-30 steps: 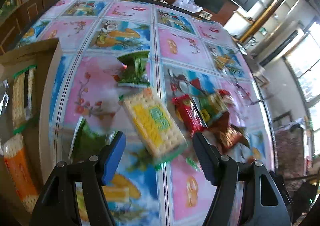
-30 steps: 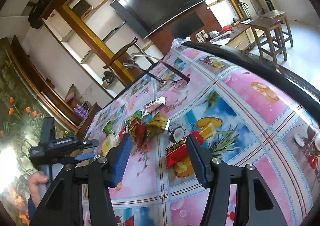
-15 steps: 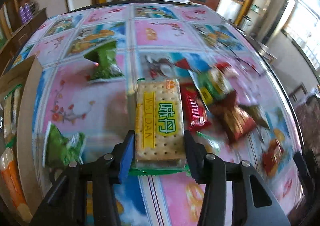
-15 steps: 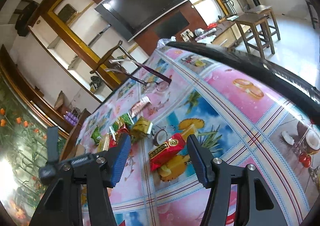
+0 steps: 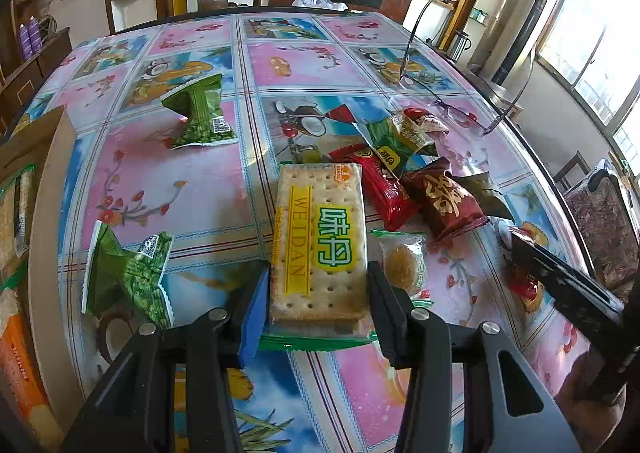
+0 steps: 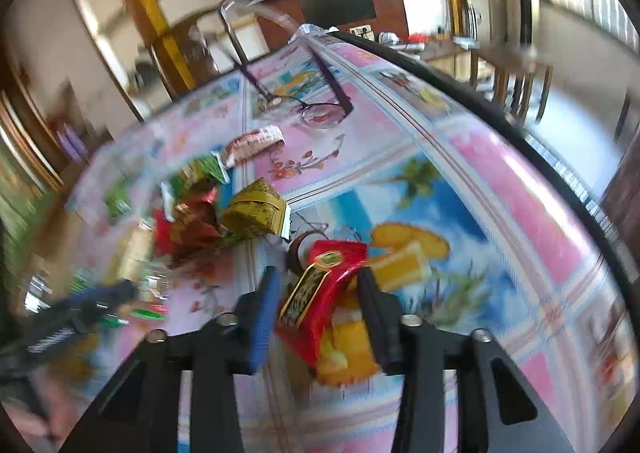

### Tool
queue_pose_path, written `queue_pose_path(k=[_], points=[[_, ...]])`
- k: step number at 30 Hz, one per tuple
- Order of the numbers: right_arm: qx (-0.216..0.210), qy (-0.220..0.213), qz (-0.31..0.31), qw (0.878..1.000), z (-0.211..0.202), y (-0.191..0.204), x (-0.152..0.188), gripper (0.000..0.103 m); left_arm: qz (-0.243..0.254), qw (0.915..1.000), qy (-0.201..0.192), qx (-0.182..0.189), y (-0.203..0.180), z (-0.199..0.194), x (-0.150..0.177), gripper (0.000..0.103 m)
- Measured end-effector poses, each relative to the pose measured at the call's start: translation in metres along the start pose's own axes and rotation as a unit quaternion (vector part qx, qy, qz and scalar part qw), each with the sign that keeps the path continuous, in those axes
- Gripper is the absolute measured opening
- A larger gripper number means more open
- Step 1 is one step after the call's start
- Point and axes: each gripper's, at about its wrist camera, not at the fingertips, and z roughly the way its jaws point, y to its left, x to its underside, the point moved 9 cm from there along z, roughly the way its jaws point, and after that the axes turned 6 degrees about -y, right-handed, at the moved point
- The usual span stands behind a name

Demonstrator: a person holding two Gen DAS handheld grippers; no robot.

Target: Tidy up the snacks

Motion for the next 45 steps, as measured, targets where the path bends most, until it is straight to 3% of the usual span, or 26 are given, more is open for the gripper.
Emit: queue_pose_path(k=[3,10,20,37,45], points=[[0.032,-0.011,-0.041,0.999,-0.001,0.002,0.004,0.023,0.005,1.0,-0.003,-0.006,0.001,0.001,-0.001,0.046],[-0.028,-0.036,0.007,0.999,-0.012,-0.004,-0.005,0.019,0.017,0.9994,-0.018,-0.023,0.0,0.003,-0.004,0.045],[-0.072,-0.119,-0.023,0.99,-0.042,0.028,-0.025,0.019,0.014,0.9997,-0.019,-0.003,-0.006,0.0,-0.002,0.045],[-0.122,-0.089,0.113,0.982,-0.044,-0.009,-0.003,0.02,0.036,0.999,-0.021,0.017,-0.027,-0.015,0.003,0.045],[-0.139,-0.091,0.1,0.981,-0.045,-0.002,-0.004,0.02,0.028,0.9981,-0.035,0.042,-0.034,-0.023,0.0,0.045]])
